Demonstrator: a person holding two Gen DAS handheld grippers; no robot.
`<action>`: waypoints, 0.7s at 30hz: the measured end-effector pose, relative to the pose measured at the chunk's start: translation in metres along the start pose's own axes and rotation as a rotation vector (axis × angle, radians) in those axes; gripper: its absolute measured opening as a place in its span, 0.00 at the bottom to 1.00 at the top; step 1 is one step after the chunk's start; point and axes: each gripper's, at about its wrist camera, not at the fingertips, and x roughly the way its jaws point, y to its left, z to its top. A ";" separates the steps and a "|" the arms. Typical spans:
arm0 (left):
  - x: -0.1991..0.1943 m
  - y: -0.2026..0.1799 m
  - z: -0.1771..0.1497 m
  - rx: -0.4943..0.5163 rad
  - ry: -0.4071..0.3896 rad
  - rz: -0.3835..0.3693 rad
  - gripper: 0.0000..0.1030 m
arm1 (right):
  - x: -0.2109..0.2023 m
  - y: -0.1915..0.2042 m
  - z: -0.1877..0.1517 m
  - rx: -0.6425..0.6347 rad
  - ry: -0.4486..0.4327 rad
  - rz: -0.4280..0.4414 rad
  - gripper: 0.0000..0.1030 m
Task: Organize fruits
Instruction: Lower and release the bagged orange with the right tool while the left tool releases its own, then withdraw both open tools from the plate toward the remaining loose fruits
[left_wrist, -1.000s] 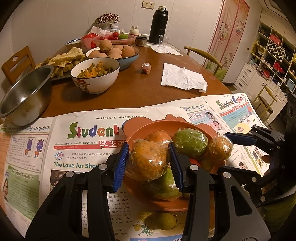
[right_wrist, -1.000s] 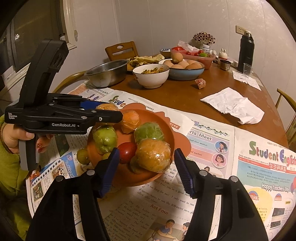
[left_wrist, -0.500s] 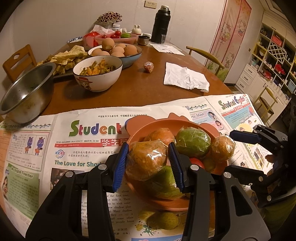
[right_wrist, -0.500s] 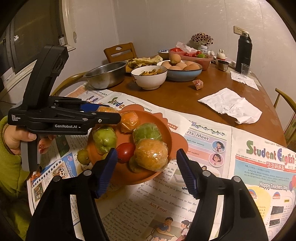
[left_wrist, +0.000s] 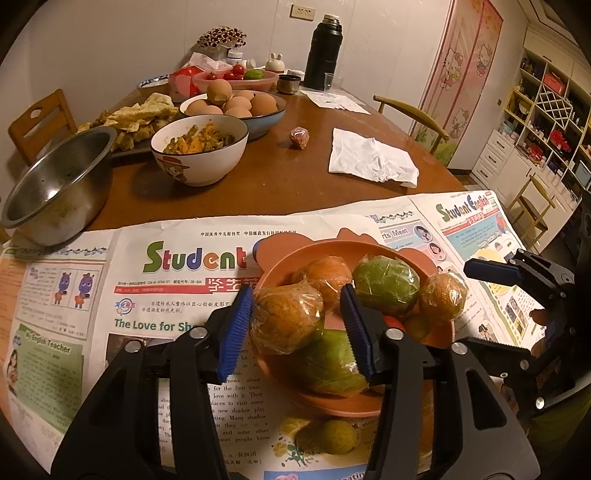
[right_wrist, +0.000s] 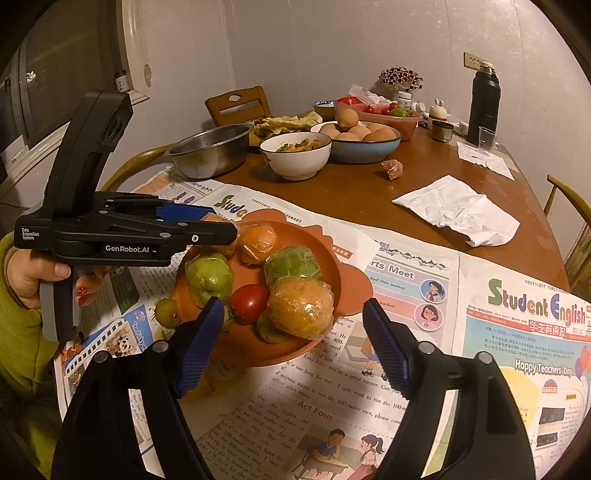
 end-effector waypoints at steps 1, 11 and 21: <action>-0.001 0.000 0.000 -0.001 -0.003 0.000 0.43 | -0.001 0.000 0.000 0.001 0.000 -0.002 0.78; -0.008 0.000 0.000 -0.007 -0.018 0.006 0.53 | -0.006 0.002 -0.001 0.008 -0.010 -0.016 0.88; -0.018 0.001 -0.001 -0.024 -0.041 0.013 0.68 | -0.010 0.004 -0.001 0.006 -0.019 -0.033 0.92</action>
